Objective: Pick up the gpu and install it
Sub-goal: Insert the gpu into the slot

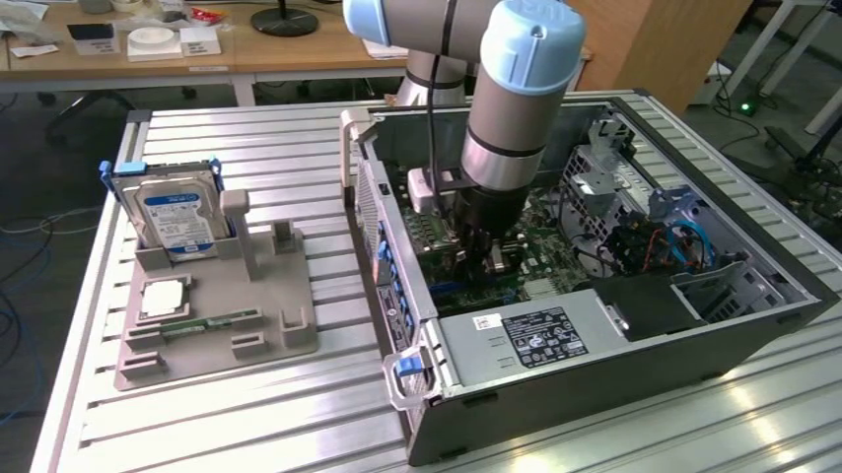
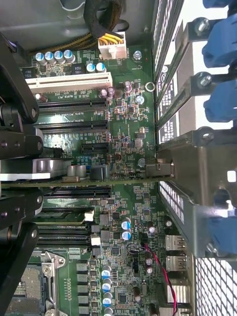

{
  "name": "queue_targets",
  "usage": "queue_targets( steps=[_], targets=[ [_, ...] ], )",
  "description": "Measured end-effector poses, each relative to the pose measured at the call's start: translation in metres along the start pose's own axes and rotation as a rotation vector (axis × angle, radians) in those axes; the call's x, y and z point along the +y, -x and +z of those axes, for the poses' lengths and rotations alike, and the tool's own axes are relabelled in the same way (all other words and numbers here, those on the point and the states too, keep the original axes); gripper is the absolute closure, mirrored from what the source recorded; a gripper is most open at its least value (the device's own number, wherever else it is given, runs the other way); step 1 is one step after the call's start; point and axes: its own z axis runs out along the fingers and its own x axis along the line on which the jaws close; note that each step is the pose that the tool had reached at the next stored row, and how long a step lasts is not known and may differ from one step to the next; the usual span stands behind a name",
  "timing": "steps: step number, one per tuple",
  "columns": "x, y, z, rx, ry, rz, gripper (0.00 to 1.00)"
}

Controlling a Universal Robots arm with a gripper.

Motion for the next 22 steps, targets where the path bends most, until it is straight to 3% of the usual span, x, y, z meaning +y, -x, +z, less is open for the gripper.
queue_targets(
  steps=[22],
  targets=[
    [0.0001, -0.0001, 0.0035, 0.0000, 0.0001, 0.000, 0.71]
  ],
)
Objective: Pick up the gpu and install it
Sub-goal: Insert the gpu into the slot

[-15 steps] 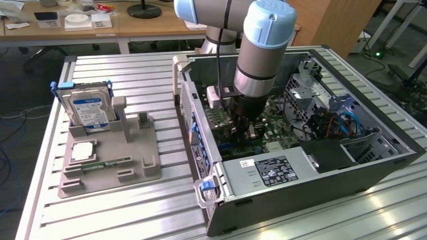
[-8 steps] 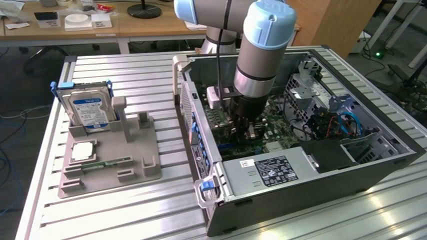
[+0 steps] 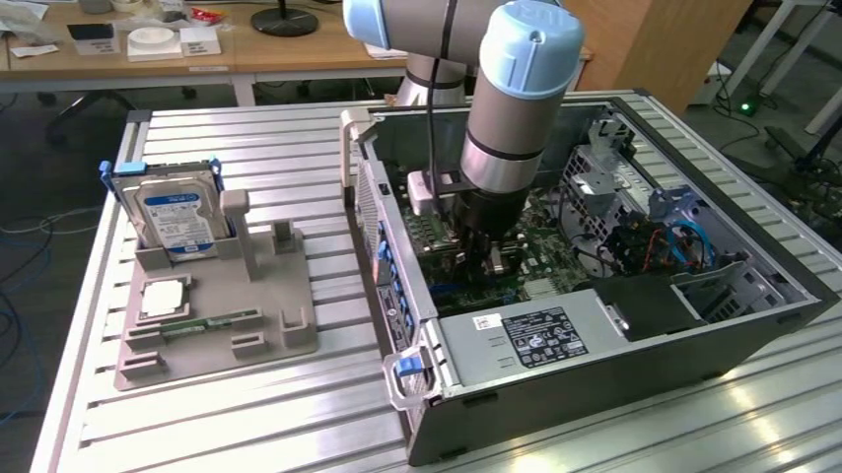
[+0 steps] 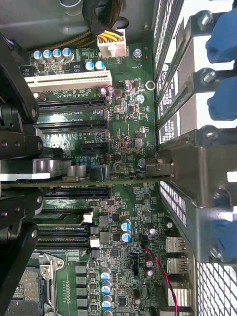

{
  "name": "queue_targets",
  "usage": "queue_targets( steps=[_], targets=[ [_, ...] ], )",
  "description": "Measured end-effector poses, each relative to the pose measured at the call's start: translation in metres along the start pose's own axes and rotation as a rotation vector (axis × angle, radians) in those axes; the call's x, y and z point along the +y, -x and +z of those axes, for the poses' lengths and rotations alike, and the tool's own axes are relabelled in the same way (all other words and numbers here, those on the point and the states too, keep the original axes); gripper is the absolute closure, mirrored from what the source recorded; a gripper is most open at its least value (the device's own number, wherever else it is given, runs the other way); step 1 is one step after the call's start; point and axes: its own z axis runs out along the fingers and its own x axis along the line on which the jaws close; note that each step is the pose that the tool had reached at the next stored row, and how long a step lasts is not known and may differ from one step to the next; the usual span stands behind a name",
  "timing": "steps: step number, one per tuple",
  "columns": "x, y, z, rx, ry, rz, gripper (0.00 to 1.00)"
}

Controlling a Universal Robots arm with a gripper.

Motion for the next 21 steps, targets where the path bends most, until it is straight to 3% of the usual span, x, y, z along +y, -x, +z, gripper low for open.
queue_targets(
  steps=[21],
  targets=[
    [0.0018, -0.0001, 0.0003, -0.0001, -0.0001, 0.000, 0.71]
  ],
)
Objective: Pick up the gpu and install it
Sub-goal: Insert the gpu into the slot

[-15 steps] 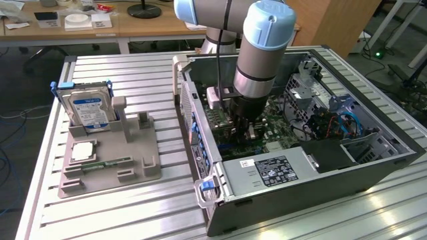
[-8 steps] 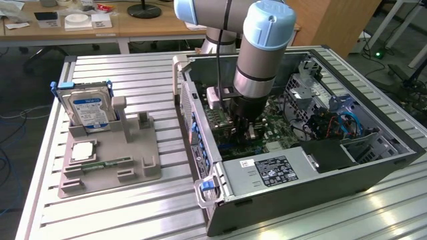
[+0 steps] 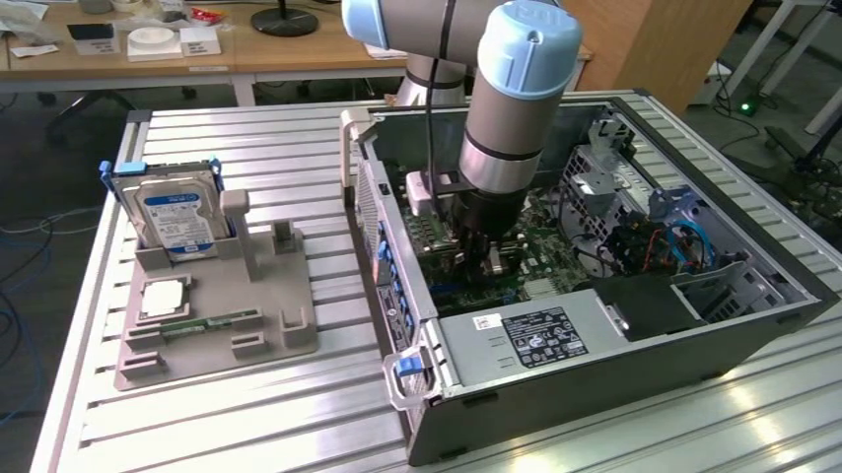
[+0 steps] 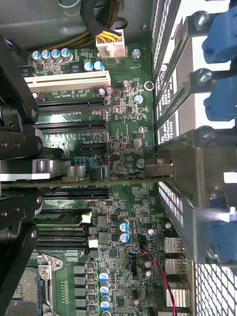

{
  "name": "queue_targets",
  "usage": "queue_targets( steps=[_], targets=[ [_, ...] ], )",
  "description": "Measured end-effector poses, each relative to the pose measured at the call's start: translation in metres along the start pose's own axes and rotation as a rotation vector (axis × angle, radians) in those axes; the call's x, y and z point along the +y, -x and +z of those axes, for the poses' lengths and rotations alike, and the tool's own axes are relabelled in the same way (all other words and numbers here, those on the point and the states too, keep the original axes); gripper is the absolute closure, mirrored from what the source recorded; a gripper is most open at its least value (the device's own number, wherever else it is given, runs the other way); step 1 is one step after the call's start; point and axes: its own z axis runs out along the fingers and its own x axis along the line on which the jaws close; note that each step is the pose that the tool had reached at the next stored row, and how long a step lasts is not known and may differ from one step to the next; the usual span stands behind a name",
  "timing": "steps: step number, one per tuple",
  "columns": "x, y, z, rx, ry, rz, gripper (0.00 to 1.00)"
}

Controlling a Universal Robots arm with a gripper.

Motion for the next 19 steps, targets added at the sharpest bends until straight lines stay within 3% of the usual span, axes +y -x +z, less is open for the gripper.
queue_targets(
  steps=[19],
  targets=[
    [0.0001, -0.0001, 0.0033, 0.0001, 0.0000, 0.000, 0.71]
  ],
)
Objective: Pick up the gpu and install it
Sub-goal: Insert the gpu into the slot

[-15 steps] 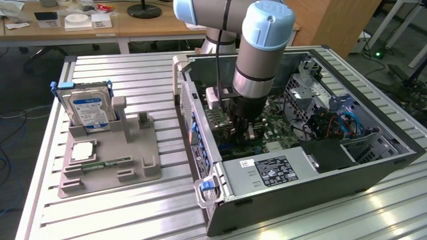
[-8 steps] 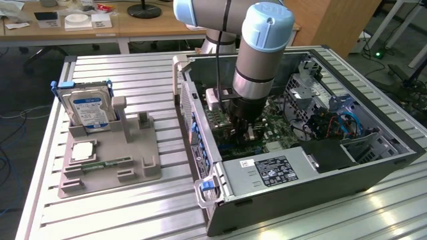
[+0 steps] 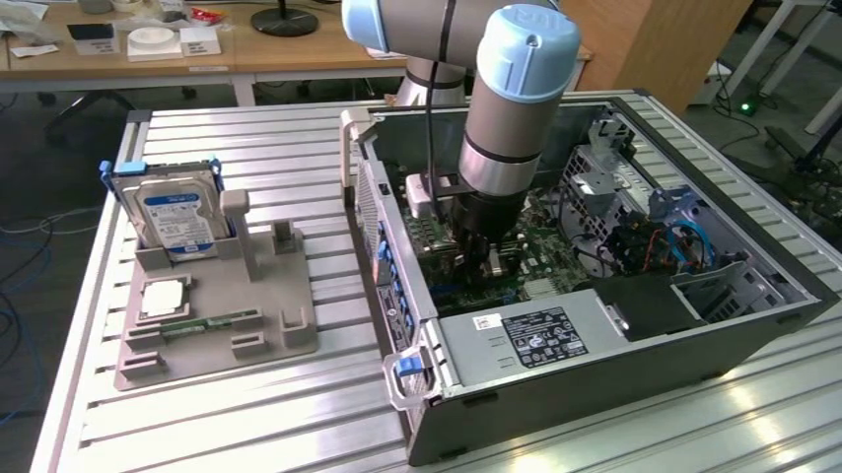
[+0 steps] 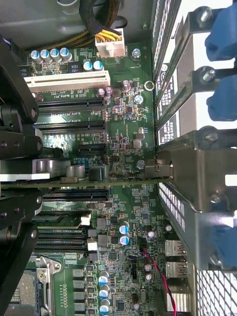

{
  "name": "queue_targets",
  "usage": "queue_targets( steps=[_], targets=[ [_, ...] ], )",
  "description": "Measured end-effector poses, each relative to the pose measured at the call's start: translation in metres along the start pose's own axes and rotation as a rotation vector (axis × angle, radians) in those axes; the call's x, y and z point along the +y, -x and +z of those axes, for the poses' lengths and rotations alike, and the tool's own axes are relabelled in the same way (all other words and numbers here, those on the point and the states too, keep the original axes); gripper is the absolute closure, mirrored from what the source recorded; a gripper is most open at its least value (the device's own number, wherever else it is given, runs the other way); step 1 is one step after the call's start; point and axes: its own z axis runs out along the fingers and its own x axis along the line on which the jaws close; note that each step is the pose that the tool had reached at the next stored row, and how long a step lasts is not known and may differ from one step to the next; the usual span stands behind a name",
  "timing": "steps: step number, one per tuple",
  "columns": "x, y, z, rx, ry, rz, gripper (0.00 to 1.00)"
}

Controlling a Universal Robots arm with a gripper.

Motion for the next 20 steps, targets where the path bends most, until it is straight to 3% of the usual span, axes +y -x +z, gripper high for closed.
queue_targets(
  steps=[20],
  targets=[
    [0.0004, -0.0002, 0.0063, 0.0003, 0.0002, 0.000, 0.71]
  ],
)
